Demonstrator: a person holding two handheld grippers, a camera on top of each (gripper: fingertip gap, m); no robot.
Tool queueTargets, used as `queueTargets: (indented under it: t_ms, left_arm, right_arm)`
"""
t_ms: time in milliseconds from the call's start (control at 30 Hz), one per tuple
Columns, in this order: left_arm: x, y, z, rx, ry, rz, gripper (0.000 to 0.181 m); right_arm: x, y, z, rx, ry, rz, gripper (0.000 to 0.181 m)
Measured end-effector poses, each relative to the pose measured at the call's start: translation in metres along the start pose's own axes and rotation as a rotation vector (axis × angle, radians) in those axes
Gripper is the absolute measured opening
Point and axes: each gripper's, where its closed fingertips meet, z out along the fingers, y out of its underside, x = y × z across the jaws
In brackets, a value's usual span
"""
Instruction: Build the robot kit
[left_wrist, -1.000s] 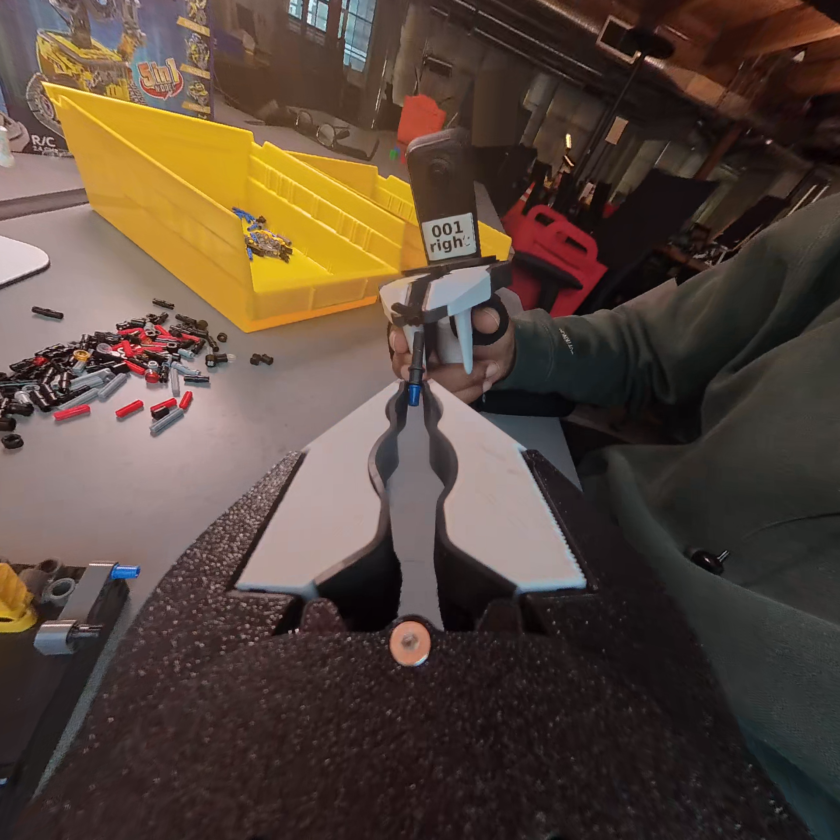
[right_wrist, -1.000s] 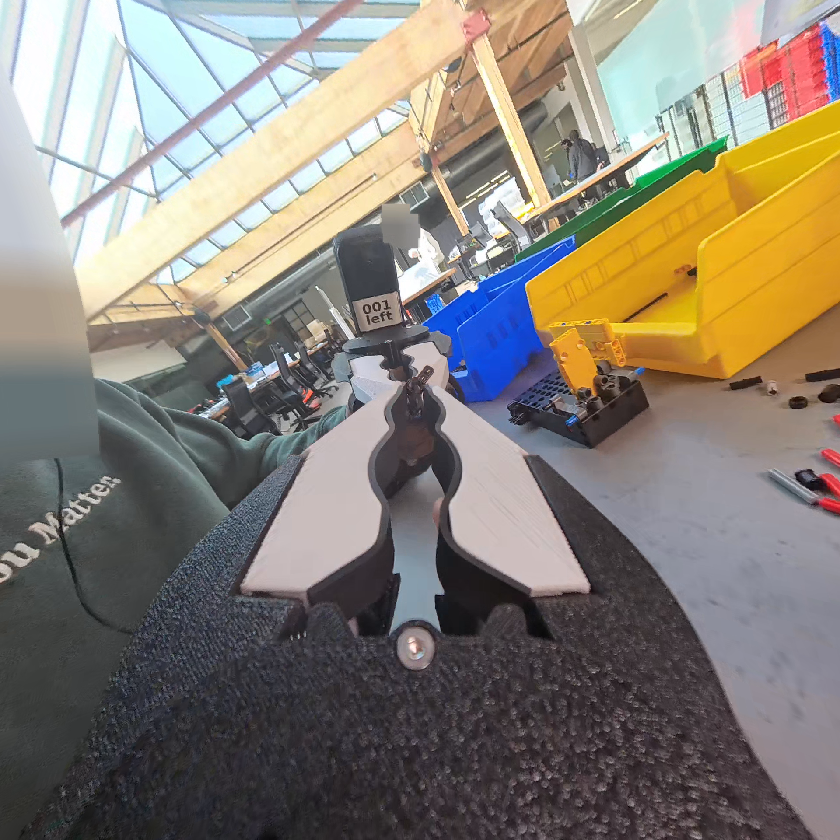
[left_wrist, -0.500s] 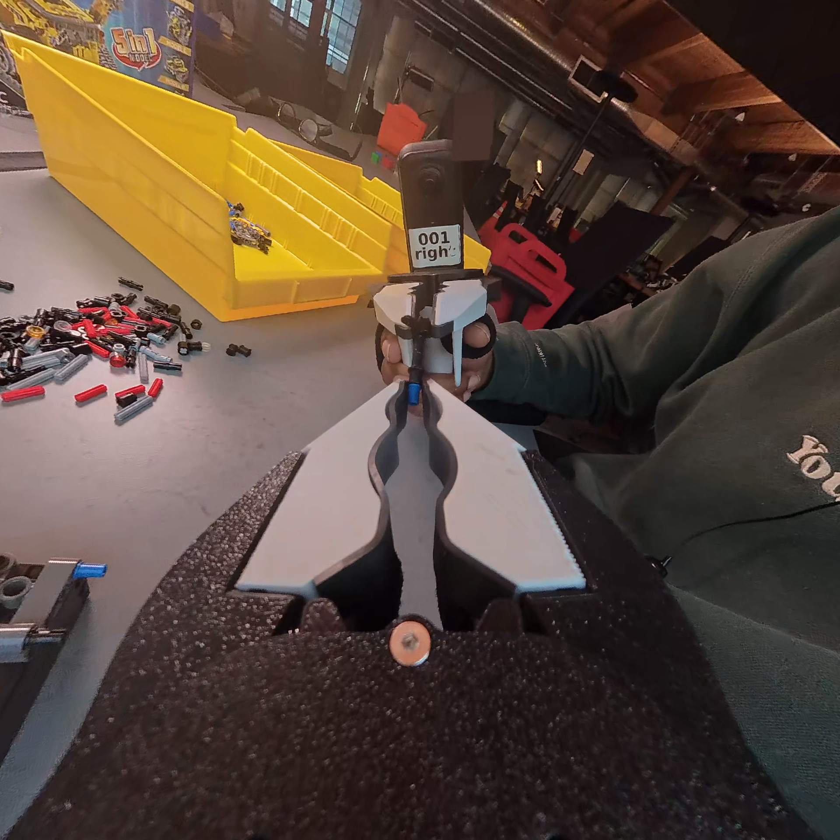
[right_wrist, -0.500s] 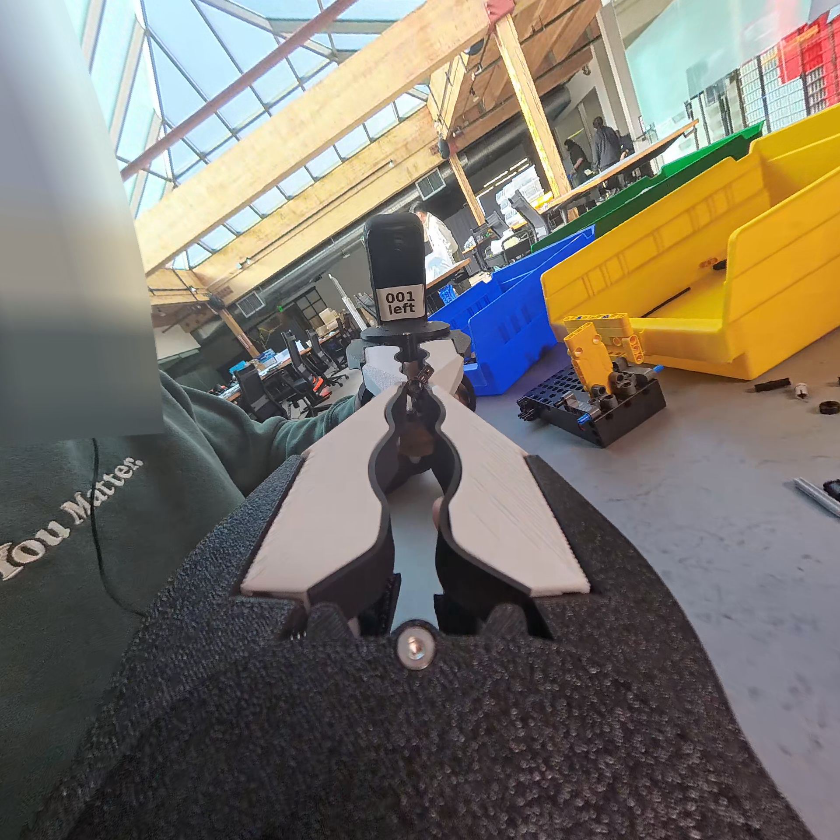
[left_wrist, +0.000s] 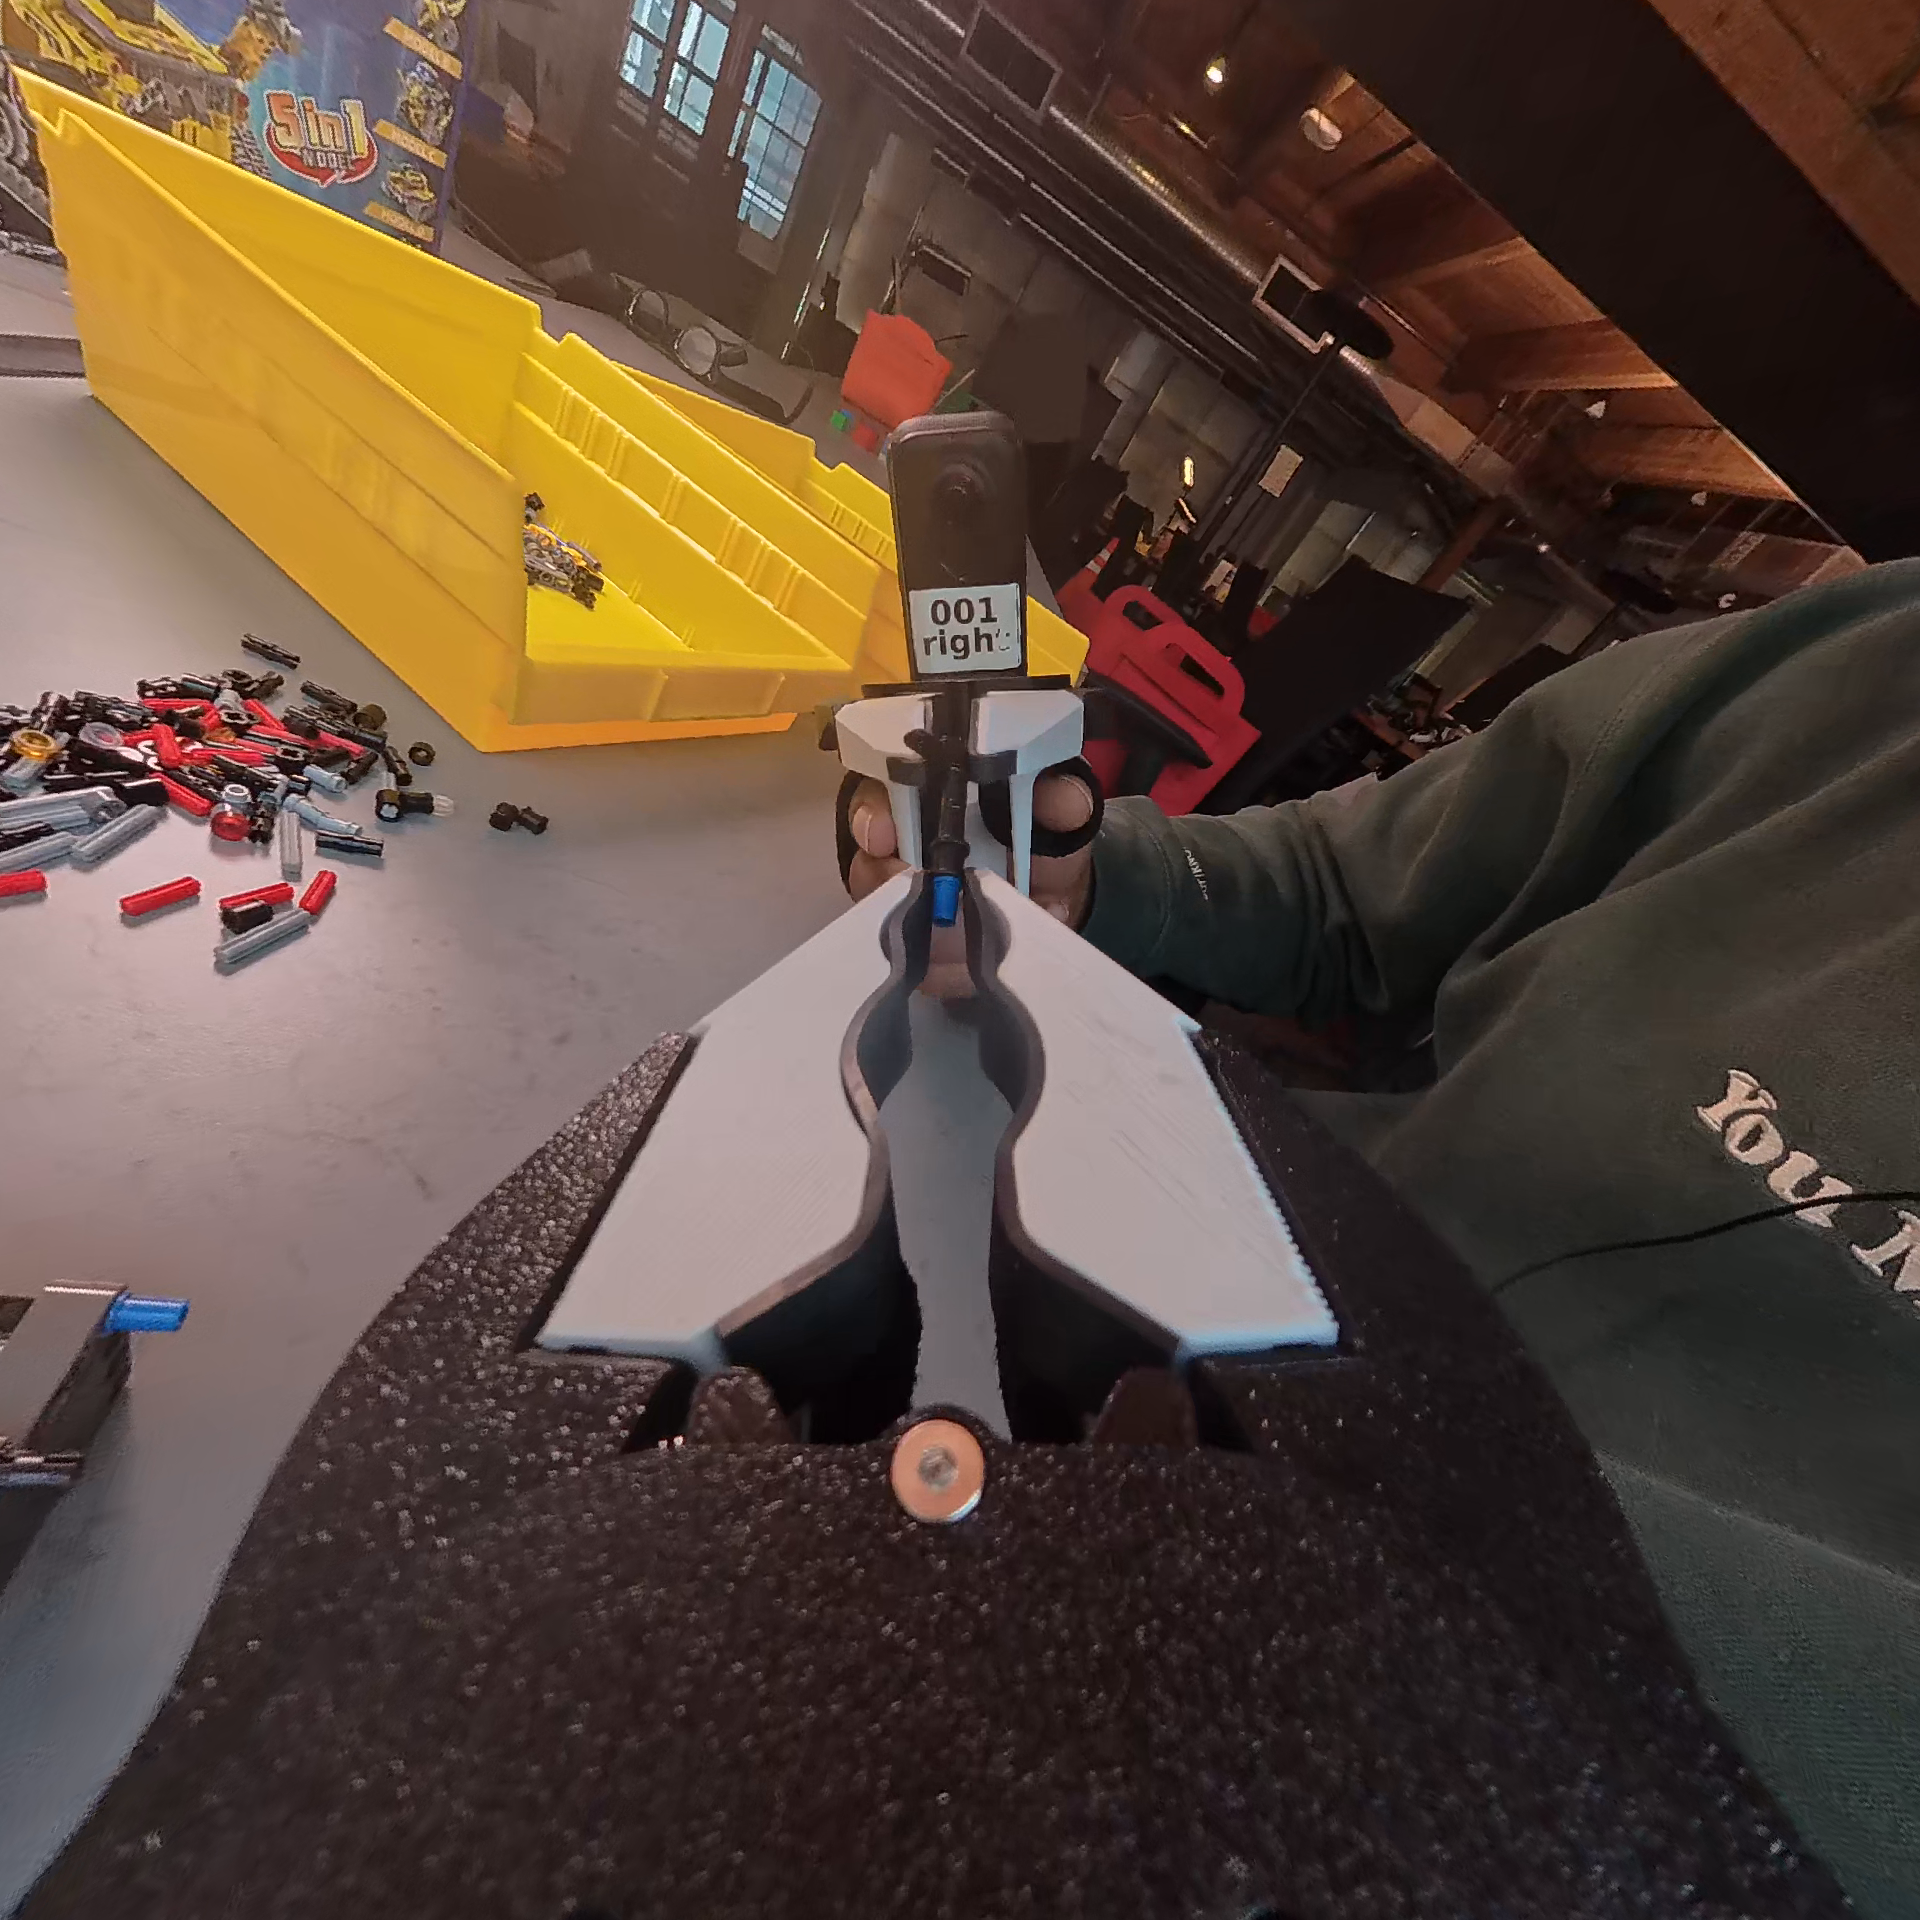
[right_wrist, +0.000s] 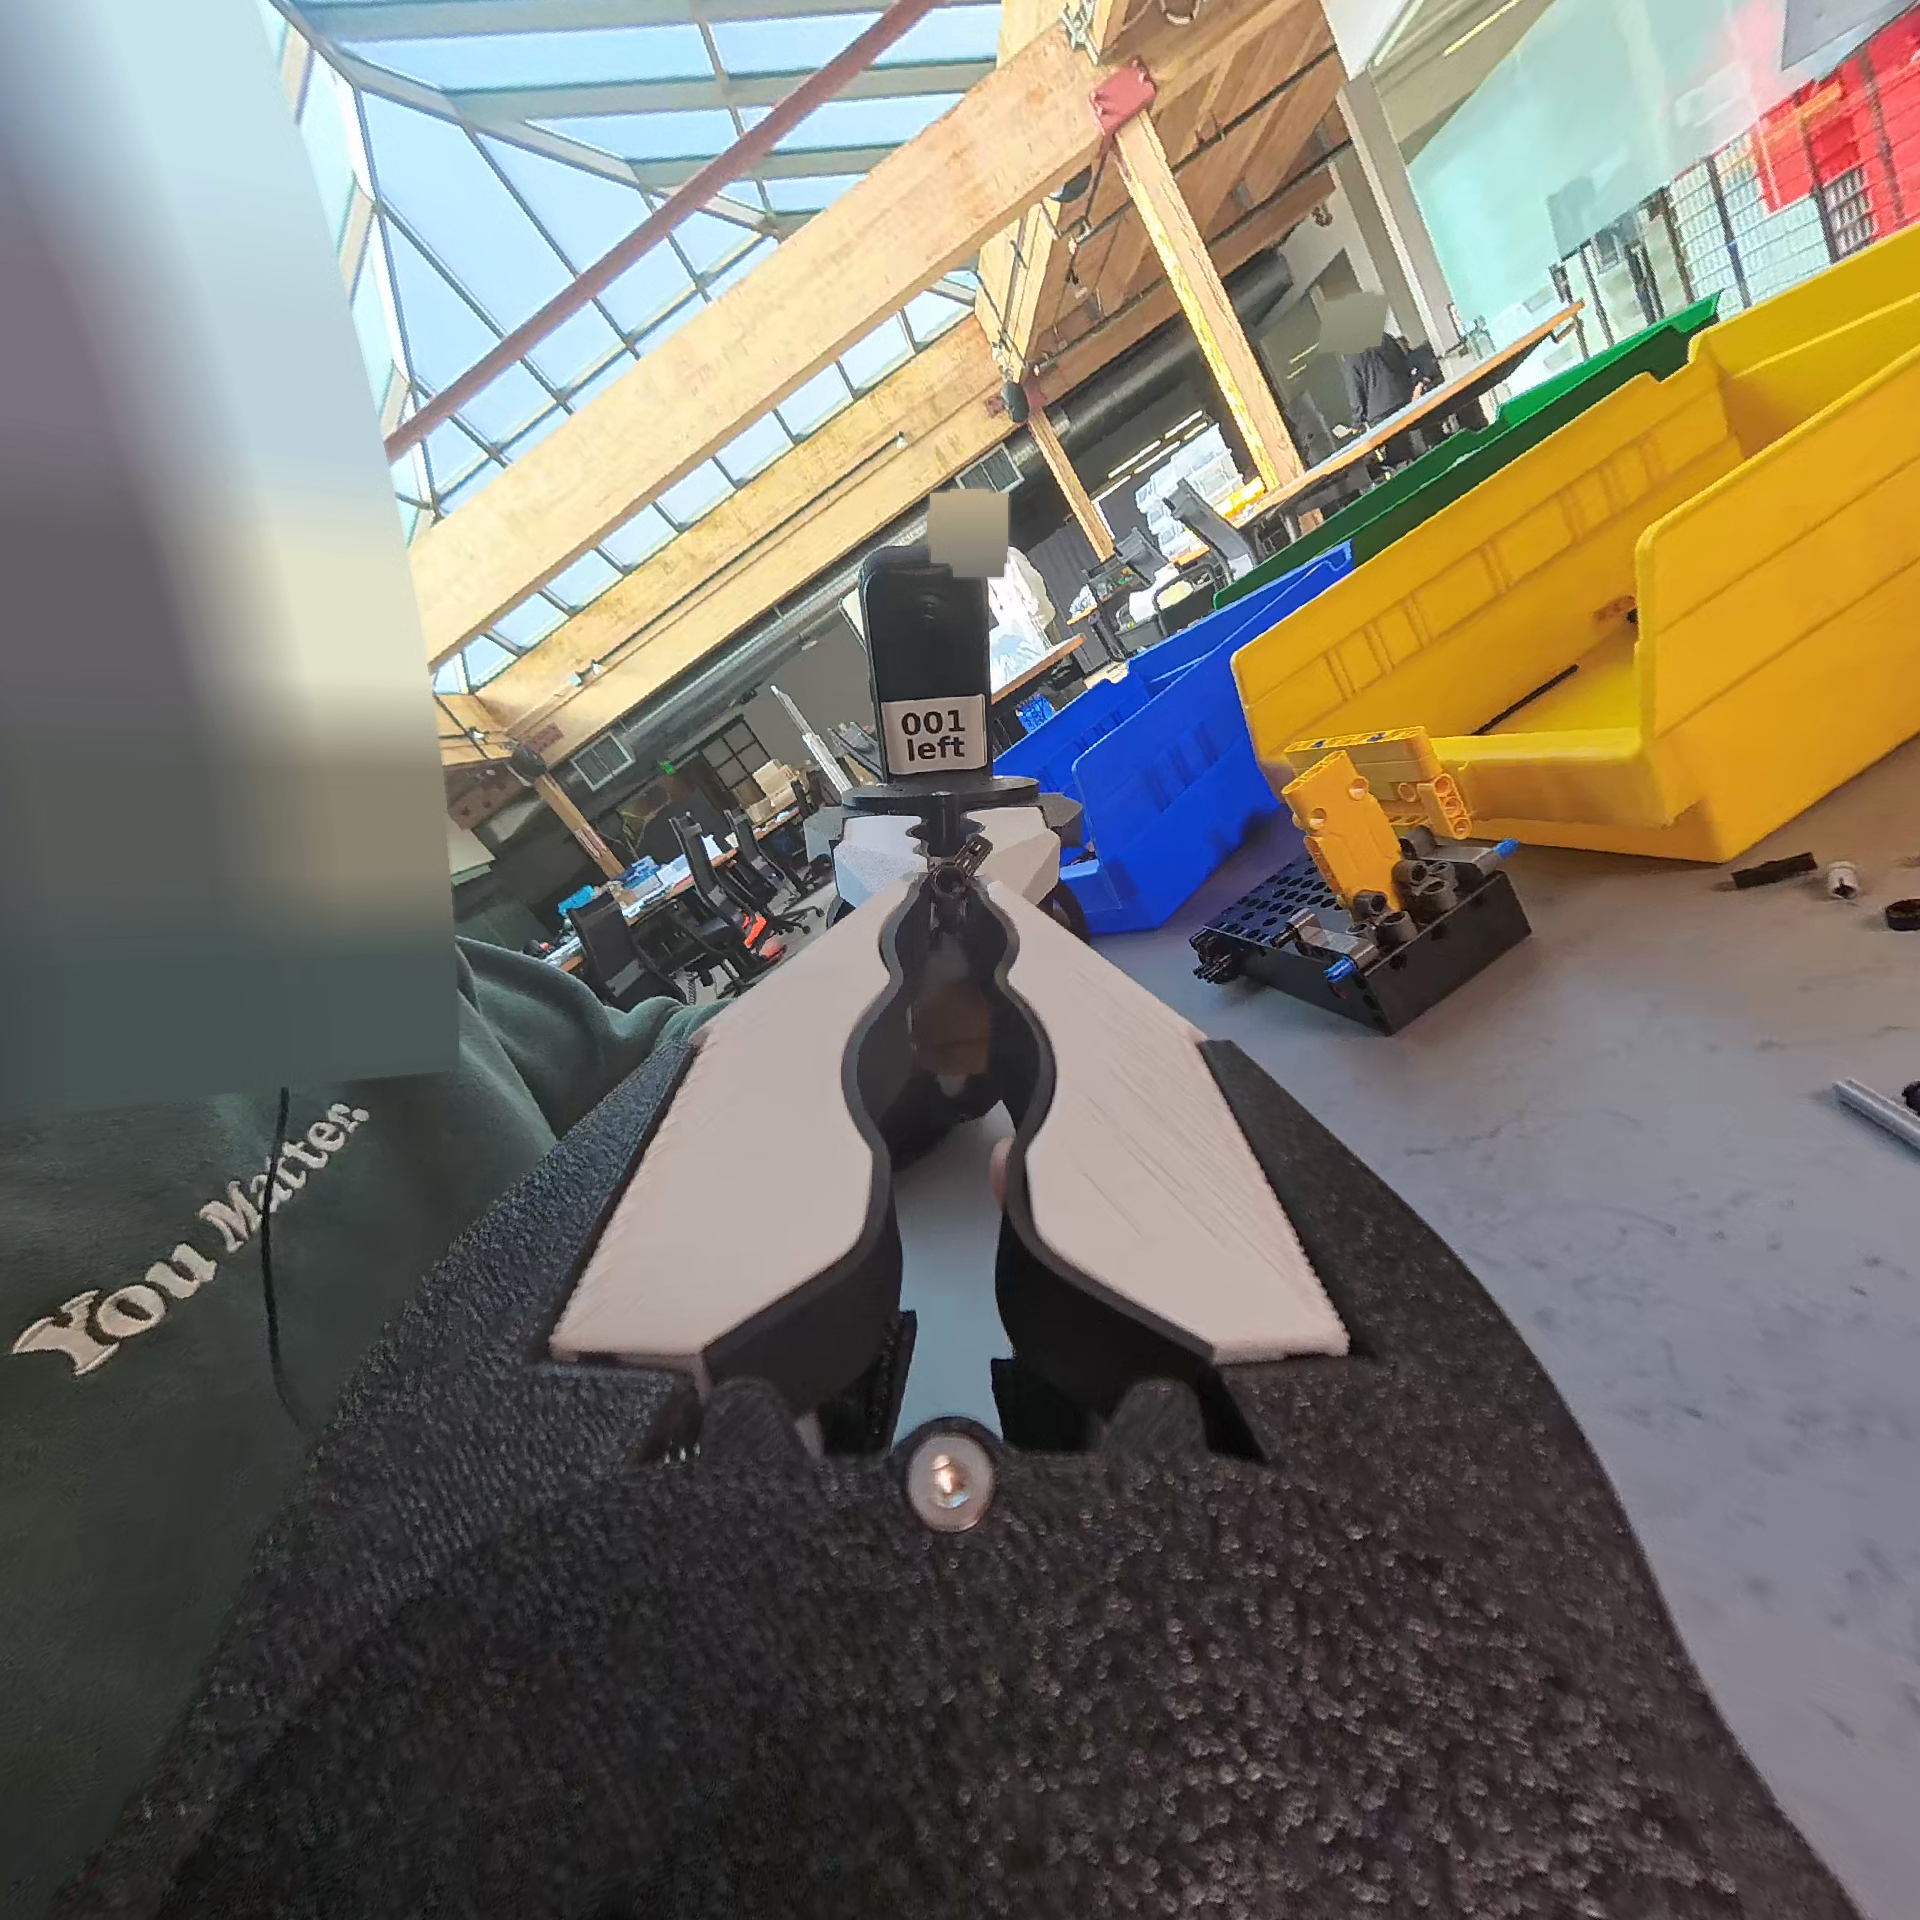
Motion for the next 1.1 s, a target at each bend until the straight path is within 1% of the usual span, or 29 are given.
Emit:
queueTargets:
  t_ms: [433,533,700,833,967,1100]
  left_arm:
    - [-0.004,0.003,0.002,0.001,-0.004,-0.037,0.004]
    - [-0.004,0.002,0.002,0.023,0.015,-0.092,0.004]
    - [-0.005,0.006,0.003,0.016,0.04,-0.157,0.004]
    - [-0.006,0.016,0.004,-0.054,0.009,-0.114,0.004]
    - [-0.009,0.031,0.005,-0.177,-0.06,0.015,0.004]
    - [-0.005,0.041,0.006,-0.25,-0.051,0.088,0.004]
  right_arm:
    - [0.003,0.002,0.001,0.001,0.0,0.022,0.006]
    - [0.004,0.002,0.001,-0.004,0.008,0.009,0.006]
    - [0.006,0.007,0.0,-0.061,0.031,-0.05,0.006]
    - [0.007,0.016,-0.004,-0.167,0.038,-0.13,0.005]
    - [0.01,0.031,-0.01,-0.301,0.052,-0.23,0.006]
    - [0.007,0.04,-0.013,-0.349,0.031,-0.214,0.006]
